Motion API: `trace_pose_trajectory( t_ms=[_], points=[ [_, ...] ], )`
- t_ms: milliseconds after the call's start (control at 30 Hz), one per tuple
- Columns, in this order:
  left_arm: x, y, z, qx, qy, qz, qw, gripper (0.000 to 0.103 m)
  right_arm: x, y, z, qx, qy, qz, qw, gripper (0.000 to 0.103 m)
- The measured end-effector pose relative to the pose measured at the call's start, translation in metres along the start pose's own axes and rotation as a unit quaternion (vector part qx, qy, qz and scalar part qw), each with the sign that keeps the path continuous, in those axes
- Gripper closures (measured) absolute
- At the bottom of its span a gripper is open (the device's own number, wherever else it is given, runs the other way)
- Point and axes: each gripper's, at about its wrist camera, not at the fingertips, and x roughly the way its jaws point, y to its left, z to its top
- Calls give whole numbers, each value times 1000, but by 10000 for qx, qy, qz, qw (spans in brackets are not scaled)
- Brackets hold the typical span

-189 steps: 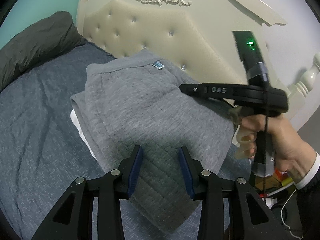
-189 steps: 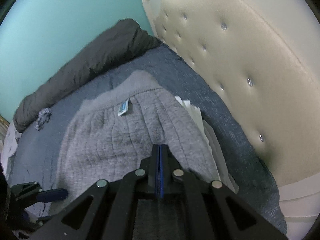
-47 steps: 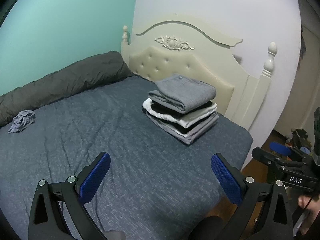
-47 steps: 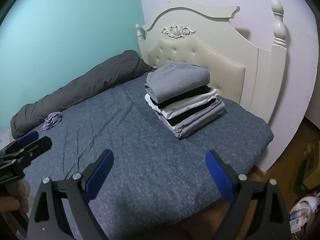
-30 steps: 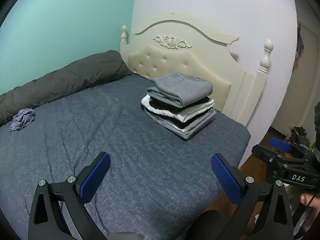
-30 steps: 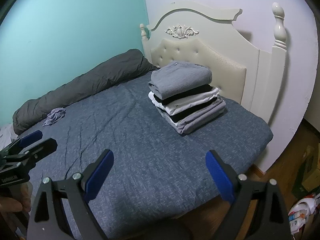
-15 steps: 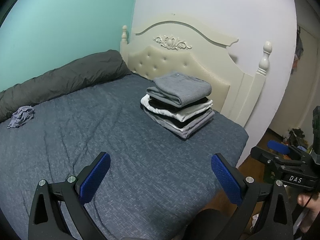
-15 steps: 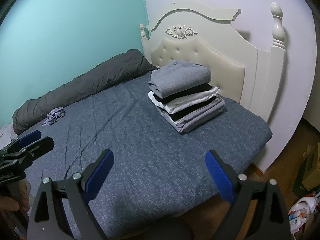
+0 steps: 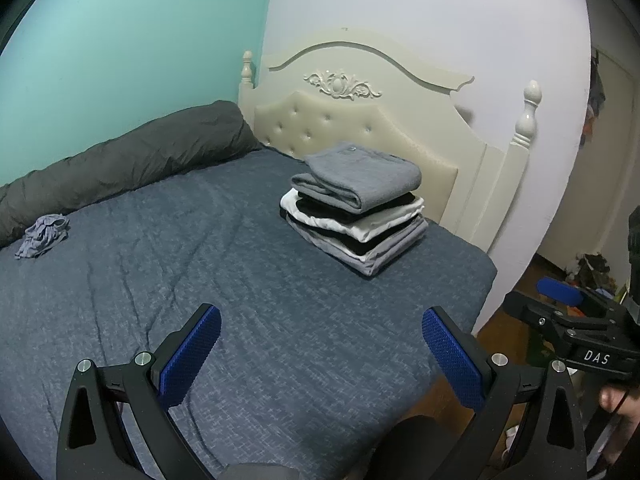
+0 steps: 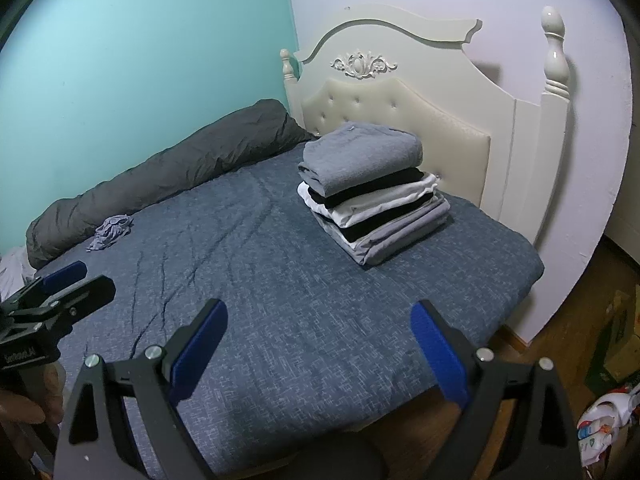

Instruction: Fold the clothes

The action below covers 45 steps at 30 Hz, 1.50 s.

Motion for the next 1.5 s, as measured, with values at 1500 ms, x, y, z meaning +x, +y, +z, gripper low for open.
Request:
trace_pose_trajectory(
  t_ms=[1500],
  points=[
    [12, -3, -4, -34, 195, -129, 9997, 0, 0, -6, -3, 45, -86, -194, 9998, 0]
  ],
)
